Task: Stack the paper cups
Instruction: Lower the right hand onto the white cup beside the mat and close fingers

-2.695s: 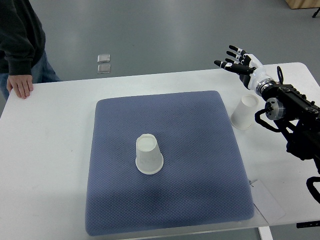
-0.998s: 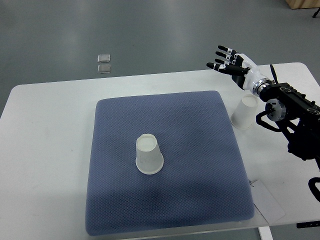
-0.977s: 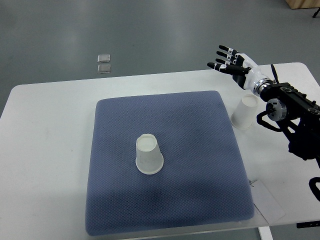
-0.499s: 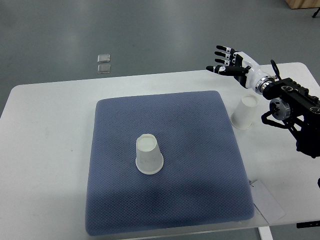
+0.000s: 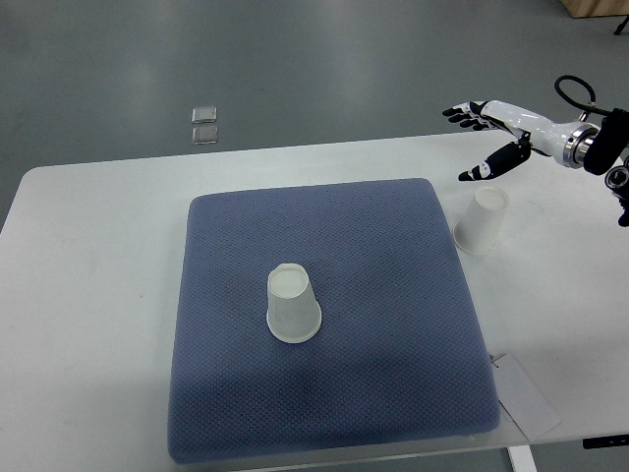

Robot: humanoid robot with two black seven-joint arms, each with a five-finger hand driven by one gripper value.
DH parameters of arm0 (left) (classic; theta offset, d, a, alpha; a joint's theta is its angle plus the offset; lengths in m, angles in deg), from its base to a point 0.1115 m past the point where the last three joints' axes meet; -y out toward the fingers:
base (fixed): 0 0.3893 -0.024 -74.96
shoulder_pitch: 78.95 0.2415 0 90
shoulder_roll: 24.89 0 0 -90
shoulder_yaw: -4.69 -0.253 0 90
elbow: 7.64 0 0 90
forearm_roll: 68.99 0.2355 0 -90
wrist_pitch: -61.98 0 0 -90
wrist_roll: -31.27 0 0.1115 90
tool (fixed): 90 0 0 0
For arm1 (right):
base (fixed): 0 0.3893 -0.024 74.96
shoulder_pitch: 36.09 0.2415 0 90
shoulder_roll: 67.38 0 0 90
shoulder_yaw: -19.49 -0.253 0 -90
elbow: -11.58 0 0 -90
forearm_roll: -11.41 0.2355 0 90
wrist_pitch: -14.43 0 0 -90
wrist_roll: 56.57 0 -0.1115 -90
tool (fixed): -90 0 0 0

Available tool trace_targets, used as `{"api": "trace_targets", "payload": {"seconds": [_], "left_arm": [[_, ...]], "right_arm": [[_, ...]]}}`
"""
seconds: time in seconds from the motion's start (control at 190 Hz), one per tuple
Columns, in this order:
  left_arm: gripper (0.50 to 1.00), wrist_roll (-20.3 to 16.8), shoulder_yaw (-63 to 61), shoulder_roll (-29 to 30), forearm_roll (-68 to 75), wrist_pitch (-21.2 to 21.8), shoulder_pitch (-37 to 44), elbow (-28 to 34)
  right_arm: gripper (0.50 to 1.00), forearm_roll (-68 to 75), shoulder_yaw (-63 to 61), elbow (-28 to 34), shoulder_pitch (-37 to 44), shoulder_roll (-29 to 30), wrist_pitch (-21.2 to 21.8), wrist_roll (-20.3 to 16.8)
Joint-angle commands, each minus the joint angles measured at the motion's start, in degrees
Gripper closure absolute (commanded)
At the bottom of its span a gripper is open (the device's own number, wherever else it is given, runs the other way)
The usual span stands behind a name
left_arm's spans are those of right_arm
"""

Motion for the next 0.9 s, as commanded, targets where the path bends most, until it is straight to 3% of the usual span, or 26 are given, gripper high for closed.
{"api": "trace_targets", "payload": {"seconds": [0.0, 0.357, 0.893], "left_arm": [[0.500, 0.0, 0.0, 0.0, 0.0, 0.0, 0.0, 0.0], [0.500, 0.0, 0.0, 0.0, 0.0, 0.0, 0.0, 0.0], [0.500, 0.0, 0.0, 0.0, 0.0, 0.0, 0.0, 0.0]], "right_arm": [[0.585, -5.6, 3.2, 1.5, 1.0, -3.2, 0.8, 0.9], [0.585, -13.1, 10.4, 1.4, 2.8, -4.7, 0.3, 2.1], [0.597, -15.5, 15.1, -5.0, 3.2, 1.5, -2.8, 2.2]]}}
